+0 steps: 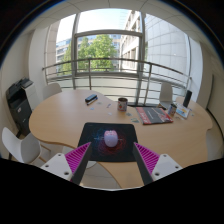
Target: Arrange mouse
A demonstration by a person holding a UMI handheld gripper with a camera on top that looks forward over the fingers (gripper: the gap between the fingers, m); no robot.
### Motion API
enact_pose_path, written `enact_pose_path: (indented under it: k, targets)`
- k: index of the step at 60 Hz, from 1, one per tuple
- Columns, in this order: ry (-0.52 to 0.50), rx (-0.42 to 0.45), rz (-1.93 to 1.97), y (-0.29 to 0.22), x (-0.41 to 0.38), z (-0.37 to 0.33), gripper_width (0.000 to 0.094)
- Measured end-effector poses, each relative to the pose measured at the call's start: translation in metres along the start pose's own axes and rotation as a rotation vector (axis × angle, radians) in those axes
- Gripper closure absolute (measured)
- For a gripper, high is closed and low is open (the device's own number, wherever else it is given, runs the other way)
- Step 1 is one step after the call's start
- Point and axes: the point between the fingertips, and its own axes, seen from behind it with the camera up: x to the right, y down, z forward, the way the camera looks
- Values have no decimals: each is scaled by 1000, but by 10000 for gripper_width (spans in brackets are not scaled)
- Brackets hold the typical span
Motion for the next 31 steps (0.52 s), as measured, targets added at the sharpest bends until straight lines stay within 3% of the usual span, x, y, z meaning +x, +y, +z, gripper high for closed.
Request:
enact_pose_path:
  k: [18, 31]
  targets:
    - [-3, -10, 0, 60, -6, -93, 93]
    - [-8, 6, -5, 59, -8, -114, 93]
